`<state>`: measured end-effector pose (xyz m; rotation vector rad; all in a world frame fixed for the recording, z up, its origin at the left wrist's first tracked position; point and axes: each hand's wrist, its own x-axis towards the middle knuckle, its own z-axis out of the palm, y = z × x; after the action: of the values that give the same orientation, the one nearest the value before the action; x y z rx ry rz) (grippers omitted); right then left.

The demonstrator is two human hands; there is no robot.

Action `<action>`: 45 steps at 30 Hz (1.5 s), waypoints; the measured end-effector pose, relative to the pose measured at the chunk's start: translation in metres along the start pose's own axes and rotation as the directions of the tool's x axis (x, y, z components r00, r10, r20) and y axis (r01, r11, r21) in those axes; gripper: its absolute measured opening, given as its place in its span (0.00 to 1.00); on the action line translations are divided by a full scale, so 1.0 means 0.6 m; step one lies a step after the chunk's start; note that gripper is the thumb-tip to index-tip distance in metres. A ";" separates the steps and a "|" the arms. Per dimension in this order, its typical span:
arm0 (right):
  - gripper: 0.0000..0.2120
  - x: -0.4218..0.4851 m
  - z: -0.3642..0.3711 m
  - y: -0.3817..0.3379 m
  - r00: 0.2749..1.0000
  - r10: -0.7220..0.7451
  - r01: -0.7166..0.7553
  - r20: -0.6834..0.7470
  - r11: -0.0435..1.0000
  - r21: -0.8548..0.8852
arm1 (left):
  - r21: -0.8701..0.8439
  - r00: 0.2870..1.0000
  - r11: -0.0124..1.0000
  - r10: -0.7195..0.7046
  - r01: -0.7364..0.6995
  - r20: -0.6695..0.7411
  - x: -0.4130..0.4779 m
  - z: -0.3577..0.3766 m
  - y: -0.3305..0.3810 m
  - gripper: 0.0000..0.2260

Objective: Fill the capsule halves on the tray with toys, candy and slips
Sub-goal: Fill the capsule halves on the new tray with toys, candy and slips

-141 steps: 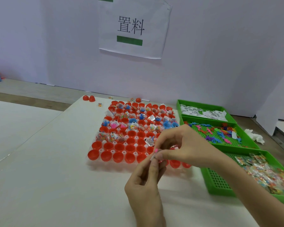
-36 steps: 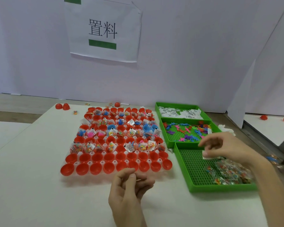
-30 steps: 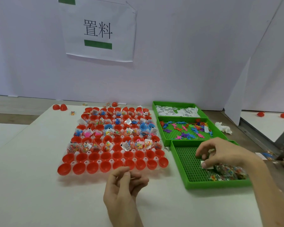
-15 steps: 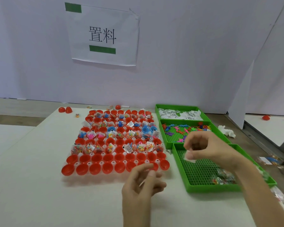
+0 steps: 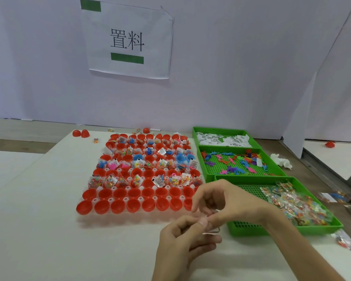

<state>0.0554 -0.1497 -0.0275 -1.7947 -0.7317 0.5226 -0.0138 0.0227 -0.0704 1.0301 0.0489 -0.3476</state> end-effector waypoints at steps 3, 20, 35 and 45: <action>0.15 -0.003 -0.006 0.006 0.996 0.026 -0.029 0.083 0.999 0.032 | -0.001 0.998 1.000 -0.010 0.010 0.054 -0.004 0.000 0.003 0.06; 0.05 0.053 -0.138 0.081 0.549 0.244 -0.713 -0.799 0.636 -0.295 | 0.210 0.967 0.956 0.231 -0.205 -0.109 0.004 -0.003 -0.008 0.09; 0.10 0.009 -0.003 -0.022 0.869 -0.071 0.094 -0.489 0.995 0.024 | 0.050 0.822 0.911 0.392 -0.409 -0.413 0.003 -0.009 -0.002 0.07; 0.06 0.034 0.060 -0.033 0.948 -0.070 0.079 -0.312 0.997 0.015 | 0.004 0.788 0.895 0.396 -0.447 -0.472 0.002 -0.008 0.004 0.05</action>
<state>0.0416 -0.1068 -0.0205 -1.7637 -0.5667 0.1901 -0.0114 0.0277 -0.0713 0.9655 0.2611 0.3193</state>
